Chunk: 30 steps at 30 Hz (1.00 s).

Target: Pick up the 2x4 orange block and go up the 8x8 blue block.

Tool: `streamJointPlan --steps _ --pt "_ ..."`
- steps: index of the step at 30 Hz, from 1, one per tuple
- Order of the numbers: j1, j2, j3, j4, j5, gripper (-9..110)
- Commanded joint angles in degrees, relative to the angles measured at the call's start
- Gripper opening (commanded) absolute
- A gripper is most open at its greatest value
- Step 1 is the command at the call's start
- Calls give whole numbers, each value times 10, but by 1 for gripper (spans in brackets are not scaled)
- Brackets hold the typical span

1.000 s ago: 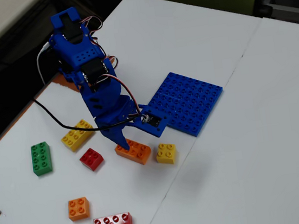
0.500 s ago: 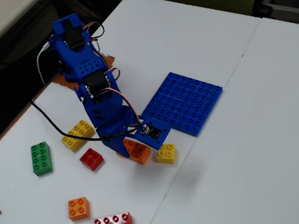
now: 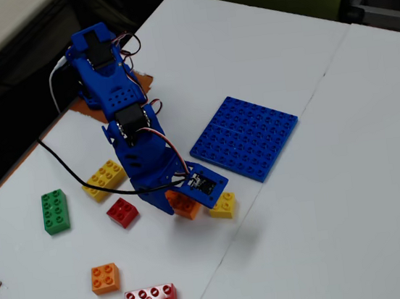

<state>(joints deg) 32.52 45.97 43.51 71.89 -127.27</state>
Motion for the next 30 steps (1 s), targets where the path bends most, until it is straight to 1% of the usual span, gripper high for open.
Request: streamJointPlan --steps 1,17,30 --pt "3 6 -29 -8 5 32" --pt "2 -4 -29 -6 18 32" --pt "-4 -7 -29 -8 28 22"
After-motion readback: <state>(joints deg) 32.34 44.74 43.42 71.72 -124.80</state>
